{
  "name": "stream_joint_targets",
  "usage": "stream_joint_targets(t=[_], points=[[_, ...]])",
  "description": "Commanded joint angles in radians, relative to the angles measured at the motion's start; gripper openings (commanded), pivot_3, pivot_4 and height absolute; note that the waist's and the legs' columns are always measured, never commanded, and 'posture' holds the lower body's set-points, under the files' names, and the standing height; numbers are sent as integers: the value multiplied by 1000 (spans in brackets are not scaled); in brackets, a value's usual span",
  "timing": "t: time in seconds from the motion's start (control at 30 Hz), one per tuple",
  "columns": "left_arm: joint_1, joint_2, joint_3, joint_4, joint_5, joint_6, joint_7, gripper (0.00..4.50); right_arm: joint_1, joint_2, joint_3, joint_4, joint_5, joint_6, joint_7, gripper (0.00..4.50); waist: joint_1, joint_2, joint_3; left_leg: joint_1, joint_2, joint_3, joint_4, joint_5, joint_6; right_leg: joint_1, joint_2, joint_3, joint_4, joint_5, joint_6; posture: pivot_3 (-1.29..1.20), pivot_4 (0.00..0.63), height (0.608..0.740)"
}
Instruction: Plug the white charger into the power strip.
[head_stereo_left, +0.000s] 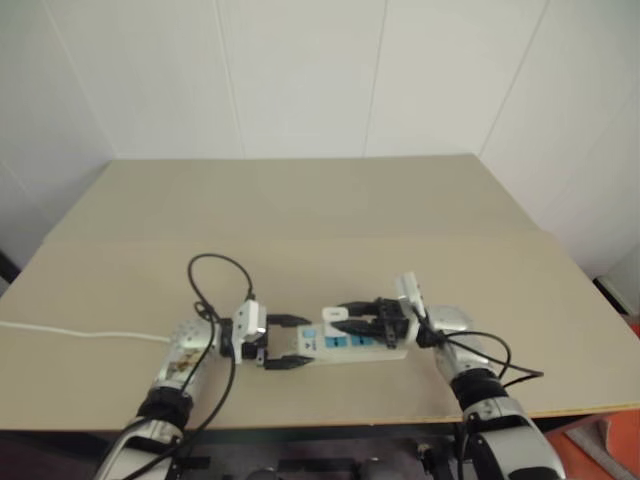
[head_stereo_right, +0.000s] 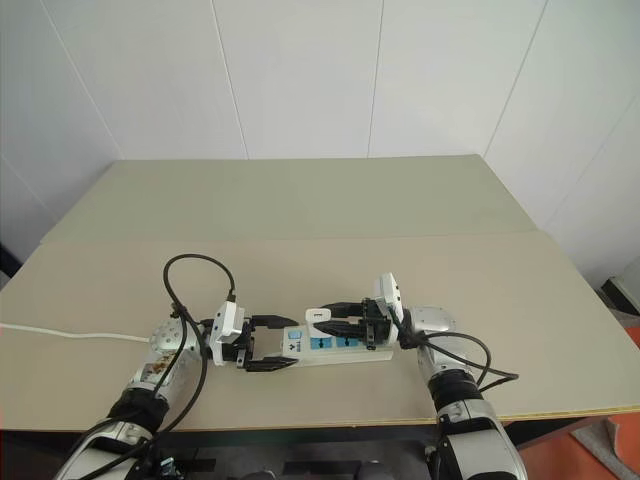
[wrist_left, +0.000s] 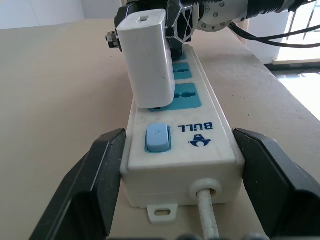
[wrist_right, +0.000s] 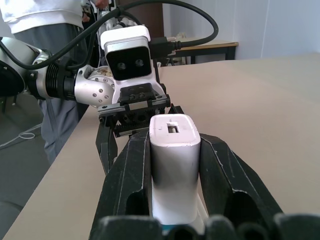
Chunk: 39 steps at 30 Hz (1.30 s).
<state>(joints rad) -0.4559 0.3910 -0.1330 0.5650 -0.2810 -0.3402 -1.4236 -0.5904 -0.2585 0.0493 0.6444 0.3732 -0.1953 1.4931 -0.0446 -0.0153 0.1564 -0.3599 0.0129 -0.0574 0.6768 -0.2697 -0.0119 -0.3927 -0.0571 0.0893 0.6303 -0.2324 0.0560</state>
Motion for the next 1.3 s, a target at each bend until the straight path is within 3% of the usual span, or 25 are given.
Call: stream_joint_targets(t=[0.03, 0.47, 1.0, 1.17, 1.3], points=[[20, 6, -22, -4, 24, 14, -8, 3192, 21, -3, 9, 38, -23, 12, -5, 1119, 0, 0, 0, 1, 0, 0, 0, 0, 0, 1, 0, 0, 0, 0, 0, 0, 150, 740], [24, 10, -22, -11, 23, 18, -10, 3192, -22, -51, 28, 232, -96, -137, 4, 1119, -2, -1, -1, 8, 0, 0, -1, 0, 0, 7, 0, 0, 0, -1, 0, 0, 150, 740], [62, 28, -20, -65, 14, 39, 3, 3192, -87, -36, 138, 398, -162, -89, -36, 1119, -23, -2, -18, 11, 1, 1, -3, 0, 0, 8, 2, 1, 0, -2, -1, 0, 150, 740], [71, 37, -19, -74, 14, 40, 5, 3192, -75, -21, 106, 411, -124, -122, 30, 1119, -24, -4, -21, 17, 1, 1, -7, 0, 0, 12, 2, 3, 0, -7, 4, 0, 150, 740], [70, 38, -20, -75, 15, 40, 6, 3192, -73, -21, 116, 416, -156, -136, -5, 1119, -25, -5, -21, 23, 1, 1, -11, 0, 0, 16, 1, 3, 0, -10, 3, 0, 150, 740]])
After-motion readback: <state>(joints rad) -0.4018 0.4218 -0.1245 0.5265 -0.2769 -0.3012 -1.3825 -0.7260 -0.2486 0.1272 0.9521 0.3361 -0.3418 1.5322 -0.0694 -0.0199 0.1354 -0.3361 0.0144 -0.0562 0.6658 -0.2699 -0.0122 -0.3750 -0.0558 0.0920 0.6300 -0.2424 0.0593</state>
